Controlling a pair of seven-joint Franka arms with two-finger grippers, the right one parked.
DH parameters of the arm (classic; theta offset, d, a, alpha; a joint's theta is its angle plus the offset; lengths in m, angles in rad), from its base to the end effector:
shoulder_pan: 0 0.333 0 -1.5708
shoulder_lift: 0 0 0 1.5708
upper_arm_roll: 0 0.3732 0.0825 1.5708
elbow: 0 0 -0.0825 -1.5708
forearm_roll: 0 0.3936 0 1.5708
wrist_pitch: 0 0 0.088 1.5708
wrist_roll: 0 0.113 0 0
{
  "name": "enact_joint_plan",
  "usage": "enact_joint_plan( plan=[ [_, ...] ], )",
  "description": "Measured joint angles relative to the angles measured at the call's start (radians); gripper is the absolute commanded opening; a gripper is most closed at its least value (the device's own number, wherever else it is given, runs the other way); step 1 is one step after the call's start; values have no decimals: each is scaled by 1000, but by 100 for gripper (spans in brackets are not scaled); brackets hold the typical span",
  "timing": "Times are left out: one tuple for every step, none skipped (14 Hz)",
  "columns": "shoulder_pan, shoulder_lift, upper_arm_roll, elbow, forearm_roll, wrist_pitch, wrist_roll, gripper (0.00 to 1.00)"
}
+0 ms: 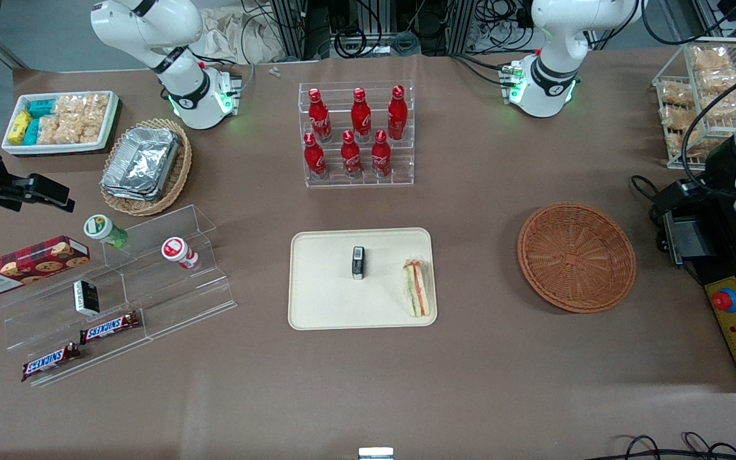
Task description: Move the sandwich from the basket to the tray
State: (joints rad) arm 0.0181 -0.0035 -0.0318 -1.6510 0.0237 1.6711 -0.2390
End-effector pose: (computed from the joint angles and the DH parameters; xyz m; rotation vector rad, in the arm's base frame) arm 0.5706 -0.0054 0.6477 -3.1013 -0.3476 -0.0412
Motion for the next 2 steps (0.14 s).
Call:
enact_joint_plan(
  plan=[
    [0,6,2,17,-19,-5,34,100],
    [0,17,3,39,-48,-21,51,100]
  ],
)
